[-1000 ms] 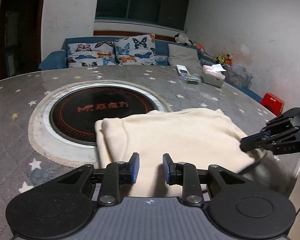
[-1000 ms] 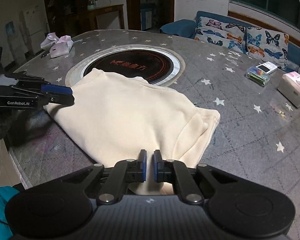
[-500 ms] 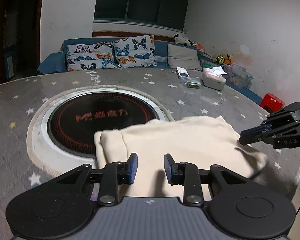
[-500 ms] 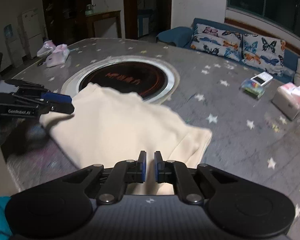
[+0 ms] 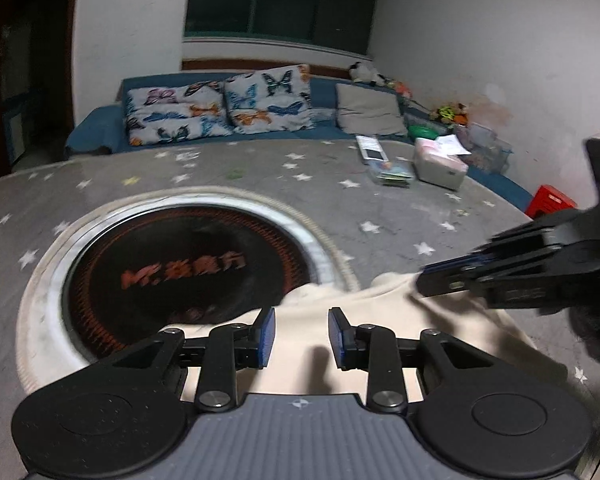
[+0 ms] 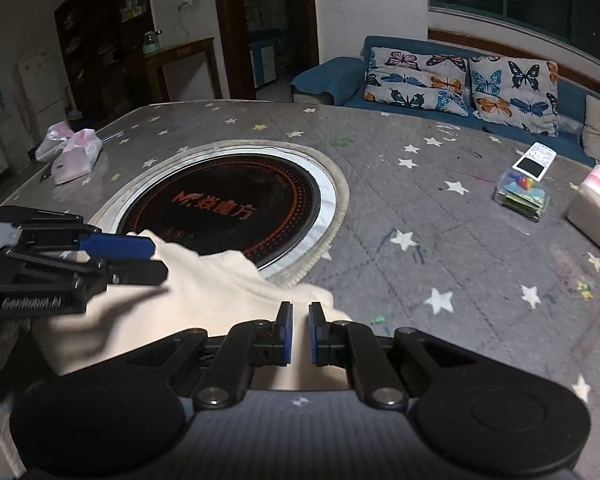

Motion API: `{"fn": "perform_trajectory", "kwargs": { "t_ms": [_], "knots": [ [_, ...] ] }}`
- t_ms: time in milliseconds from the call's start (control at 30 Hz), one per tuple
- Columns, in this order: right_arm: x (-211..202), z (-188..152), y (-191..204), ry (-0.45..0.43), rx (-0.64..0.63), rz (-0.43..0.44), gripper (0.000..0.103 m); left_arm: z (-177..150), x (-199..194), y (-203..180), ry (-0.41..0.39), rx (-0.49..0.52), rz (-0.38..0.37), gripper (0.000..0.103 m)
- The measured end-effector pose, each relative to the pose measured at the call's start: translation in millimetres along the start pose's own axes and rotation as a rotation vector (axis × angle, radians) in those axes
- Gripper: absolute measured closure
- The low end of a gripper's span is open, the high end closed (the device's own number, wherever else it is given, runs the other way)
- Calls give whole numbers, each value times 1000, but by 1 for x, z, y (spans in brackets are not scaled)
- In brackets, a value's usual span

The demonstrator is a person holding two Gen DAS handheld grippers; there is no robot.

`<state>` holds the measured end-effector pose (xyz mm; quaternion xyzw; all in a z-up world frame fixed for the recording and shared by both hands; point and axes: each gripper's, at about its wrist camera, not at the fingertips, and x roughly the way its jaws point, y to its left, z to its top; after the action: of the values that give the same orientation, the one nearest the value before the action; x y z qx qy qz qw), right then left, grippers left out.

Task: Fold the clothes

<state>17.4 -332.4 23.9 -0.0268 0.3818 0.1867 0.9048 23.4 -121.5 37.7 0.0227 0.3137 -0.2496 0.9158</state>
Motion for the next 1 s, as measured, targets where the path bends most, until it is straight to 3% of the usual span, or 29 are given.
{"fn": "perform_trajectory", "kwargs": {
  "t_ms": [233,500,1000],
  "knots": [
    [11,0,3,18,-1,-11,96,4,30,-7,45,12,3,71],
    [12,0,6,10,11,-14,92,3,33,-7,54,3,12,71],
    [-11,-5,22,-24,1,-23,65,2,4,-7,22,-35,62,51]
  ]
}}
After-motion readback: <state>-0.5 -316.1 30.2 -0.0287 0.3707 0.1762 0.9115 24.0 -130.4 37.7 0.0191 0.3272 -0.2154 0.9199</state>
